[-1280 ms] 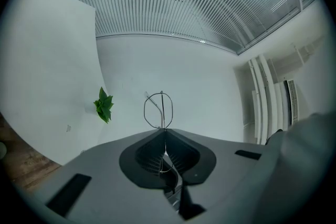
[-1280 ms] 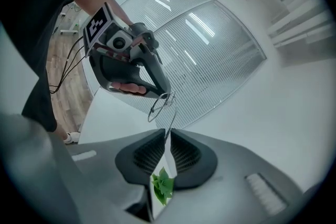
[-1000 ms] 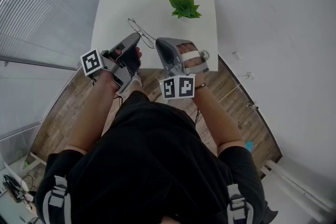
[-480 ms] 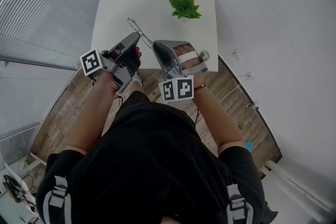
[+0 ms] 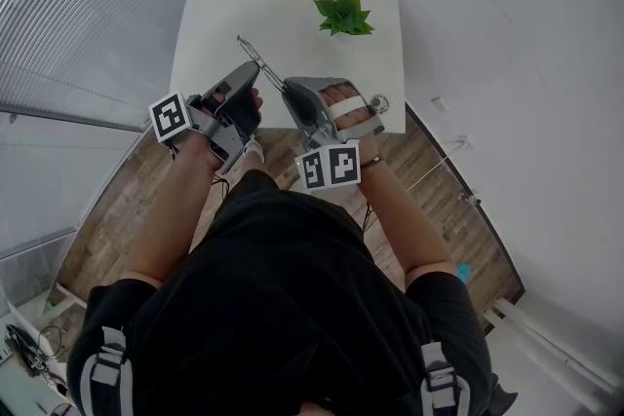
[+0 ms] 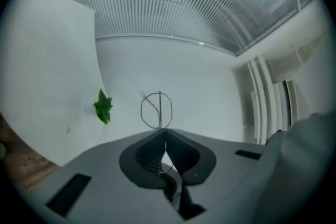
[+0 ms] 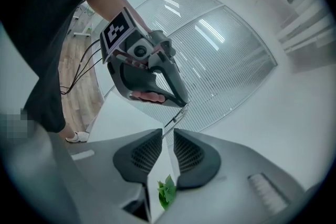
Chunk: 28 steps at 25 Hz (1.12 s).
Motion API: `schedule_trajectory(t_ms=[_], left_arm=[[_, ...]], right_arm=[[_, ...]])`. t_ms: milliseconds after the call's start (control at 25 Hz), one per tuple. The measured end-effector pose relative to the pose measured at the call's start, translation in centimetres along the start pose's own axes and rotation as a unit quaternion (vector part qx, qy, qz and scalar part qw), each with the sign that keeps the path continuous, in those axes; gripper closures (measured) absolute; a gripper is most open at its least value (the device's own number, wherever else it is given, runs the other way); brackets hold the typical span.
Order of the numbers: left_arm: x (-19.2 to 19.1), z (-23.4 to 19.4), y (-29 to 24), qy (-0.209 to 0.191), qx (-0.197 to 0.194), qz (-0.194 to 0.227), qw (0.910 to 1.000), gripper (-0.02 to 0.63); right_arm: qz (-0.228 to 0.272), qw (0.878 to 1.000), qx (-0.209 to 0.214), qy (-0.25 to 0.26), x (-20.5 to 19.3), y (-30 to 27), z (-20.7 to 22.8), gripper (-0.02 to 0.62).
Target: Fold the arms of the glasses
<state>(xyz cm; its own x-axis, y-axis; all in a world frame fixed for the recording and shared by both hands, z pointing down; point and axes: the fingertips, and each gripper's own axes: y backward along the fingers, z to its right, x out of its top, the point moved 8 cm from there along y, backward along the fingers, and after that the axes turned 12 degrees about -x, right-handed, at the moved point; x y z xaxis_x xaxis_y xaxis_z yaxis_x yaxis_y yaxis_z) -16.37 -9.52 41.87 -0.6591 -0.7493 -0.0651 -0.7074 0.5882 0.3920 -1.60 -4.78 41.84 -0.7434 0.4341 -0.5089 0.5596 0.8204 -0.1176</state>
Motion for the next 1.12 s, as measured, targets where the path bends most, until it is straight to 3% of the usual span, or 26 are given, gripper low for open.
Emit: schedule_trajectory(t_ms=[720, 1120], left_arm=[[1.2, -0.6, 0.4, 0.004, 0.006, 0.001, 1.0, 0.595], [-0.3, -0.5, 0.4, -0.003, 0.01, -0.003, 0.9999, 0.595]], right_arm=[[0.0, 1.0, 0.018, -0.021, -0.4, -0.3, -0.3, 0.492], [-0.011, 0.997, 0.02, -0.077, -2.5, 2.5, -0.4, 0.492]])
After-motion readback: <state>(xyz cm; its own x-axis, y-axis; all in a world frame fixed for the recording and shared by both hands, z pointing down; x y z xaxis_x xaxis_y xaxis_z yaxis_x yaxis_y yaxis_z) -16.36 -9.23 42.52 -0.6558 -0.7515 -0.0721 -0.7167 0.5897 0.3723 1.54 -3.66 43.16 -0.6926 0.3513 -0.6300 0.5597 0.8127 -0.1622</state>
